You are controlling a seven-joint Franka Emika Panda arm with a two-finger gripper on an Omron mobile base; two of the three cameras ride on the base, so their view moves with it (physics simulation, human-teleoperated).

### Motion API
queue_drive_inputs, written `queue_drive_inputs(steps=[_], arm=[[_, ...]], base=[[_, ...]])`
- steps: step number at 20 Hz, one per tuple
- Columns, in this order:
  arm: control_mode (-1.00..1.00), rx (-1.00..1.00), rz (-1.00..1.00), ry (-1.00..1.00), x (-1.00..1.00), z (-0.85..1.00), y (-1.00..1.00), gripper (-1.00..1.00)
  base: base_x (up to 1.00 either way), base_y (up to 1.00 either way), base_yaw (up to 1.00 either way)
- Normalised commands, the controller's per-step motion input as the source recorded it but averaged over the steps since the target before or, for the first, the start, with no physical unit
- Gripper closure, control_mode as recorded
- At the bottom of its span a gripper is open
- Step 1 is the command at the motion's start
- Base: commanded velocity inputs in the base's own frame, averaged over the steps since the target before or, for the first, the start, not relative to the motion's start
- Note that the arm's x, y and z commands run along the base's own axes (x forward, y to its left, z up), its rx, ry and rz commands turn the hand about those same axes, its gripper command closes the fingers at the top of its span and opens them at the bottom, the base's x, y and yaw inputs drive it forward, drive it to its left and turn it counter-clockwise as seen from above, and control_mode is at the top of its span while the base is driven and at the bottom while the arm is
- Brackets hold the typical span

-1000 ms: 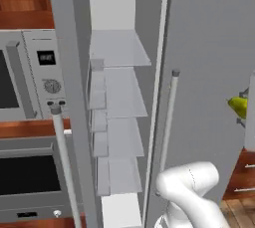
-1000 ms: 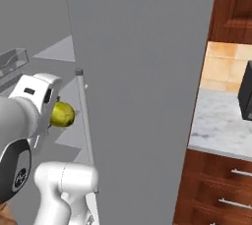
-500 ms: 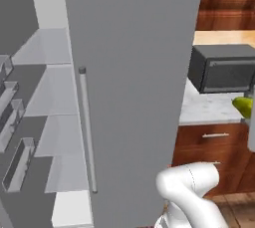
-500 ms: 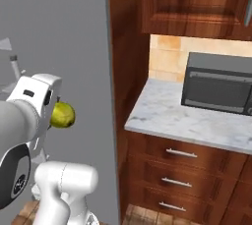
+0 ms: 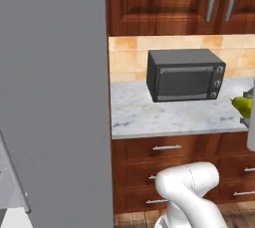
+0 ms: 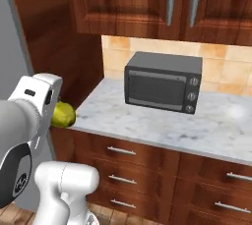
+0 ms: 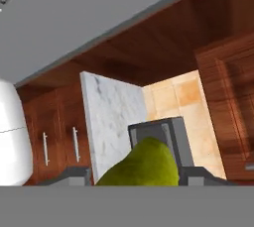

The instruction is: Take the steak, mango, and pear from the freezer and place them in the bowl on the counter.

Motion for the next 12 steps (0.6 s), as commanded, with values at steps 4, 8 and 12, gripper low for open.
queue_drive_inputs(steps=[4, 8, 12], arm=[[1.0, 0.0, 0.0, 0.0, 0.0, 0.0, 0.0, 1.0], [1.0, 0.0, 0.0, 0.0, 0.0, 0.0, 0.0, 1.0], [1.0, 0.0, 0.0, 0.0, 0.0, 0.0, 0.0, 1.0]], base=[[-0.2, -1.0, -0.18], [0.0, -1.0, -0.14], [0.08, -1.0, -0.06]])
